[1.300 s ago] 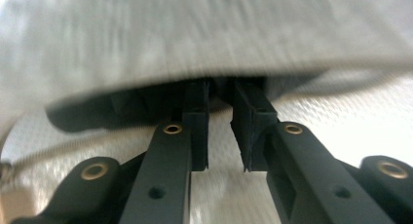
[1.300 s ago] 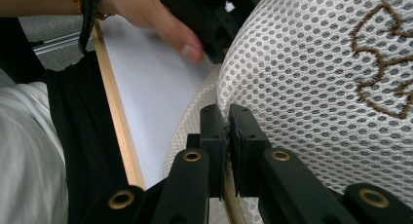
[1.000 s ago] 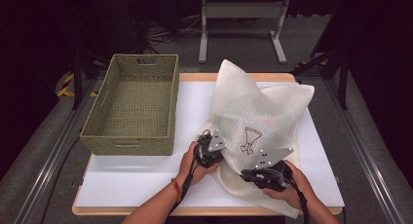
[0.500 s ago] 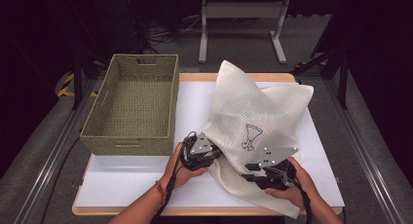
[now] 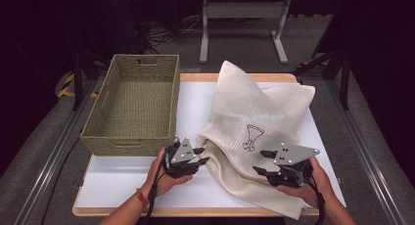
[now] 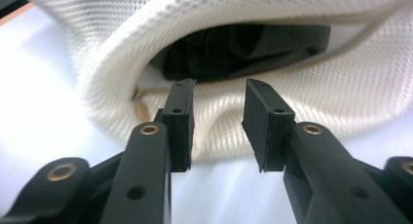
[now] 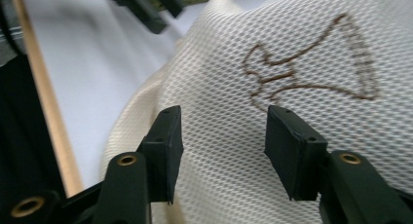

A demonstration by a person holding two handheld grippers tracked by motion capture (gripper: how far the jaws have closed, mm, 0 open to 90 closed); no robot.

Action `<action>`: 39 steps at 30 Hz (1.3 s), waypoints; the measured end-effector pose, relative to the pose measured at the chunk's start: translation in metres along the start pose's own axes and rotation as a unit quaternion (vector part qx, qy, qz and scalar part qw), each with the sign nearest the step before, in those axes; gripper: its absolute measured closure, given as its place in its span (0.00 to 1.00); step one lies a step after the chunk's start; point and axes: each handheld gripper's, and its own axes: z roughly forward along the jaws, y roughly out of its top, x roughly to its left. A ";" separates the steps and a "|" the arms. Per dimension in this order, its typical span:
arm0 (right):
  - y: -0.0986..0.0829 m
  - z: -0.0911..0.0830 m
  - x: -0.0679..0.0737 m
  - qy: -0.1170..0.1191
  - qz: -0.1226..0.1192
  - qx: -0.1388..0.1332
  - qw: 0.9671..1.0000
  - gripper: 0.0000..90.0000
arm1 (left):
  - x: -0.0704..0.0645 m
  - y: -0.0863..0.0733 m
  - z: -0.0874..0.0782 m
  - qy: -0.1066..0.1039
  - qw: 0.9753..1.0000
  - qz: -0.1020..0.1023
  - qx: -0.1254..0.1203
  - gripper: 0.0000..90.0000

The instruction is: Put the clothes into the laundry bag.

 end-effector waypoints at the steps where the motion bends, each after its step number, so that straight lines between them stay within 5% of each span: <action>1: -0.002 -0.001 -0.002 -0.006 0.006 -0.003 1.000 0.51 | 0.000 -0.004 -0.006 0.004 1.000 0.000 0.002 0.66; 5: -0.021 -0.003 -0.008 -0.033 0.012 0.007 0.999 0.50 | 0.001 -0.020 -0.025 0.017 1.000 0.004 0.008 0.61; 9: -0.041 -0.006 -0.018 -0.045 0.042 -0.011 0.998 0.47 | 0.004 -0.038 -0.044 0.055 0.998 -0.001 0.019 0.54; 12: -0.049 -0.009 -0.021 -0.053 0.042 -0.006 0.998 0.45 | 0.006 -0.050 -0.055 0.072 0.997 -0.016 0.024 0.45; 16: -0.058 -0.013 -0.021 -0.058 0.041 -0.008 0.997 0.41 | 0.006 -0.061 -0.065 0.076 0.996 -0.028 0.024 0.42; 20: -0.078 -0.019 -0.022 -0.092 0.051 -0.006 0.994 0.36 | 0.007 -0.073 -0.075 0.092 0.995 -0.036 0.031 0.35; 24: -0.095 -0.023 -0.026 -0.103 0.078 -0.020 0.991 0.33 | 0.009 -0.085 -0.087 0.100 0.993 -0.052 0.024 0.29; 31: -0.121 -0.026 -0.035 -0.126 0.106 -0.025 0.986 0.25 | 0.016 -0.107 -0.103 0.135 0.987 -0.087 0.030 0.21; 34: -0.127 -0.024 -0.038 -0.135 0.122 -0.030 0.983 0.21 | 0.020 -0.116 -0.109 0.134 0.986 -0.099 0.027 0.17; 36: -0.131 -0.021 -0.039 -0.134 0.114 -0.027 0.984 0.19 | 0.024 -0.122 -0.111 0.136 0.983 -0.122 0.022 0.14; 39: -0.137 -0.017 -0.039 -0.127 0.120 -0.028 0.984 0.19 | 0.027 -0.124 -0.112 0.151 0.980 -0.124 0.032 0.11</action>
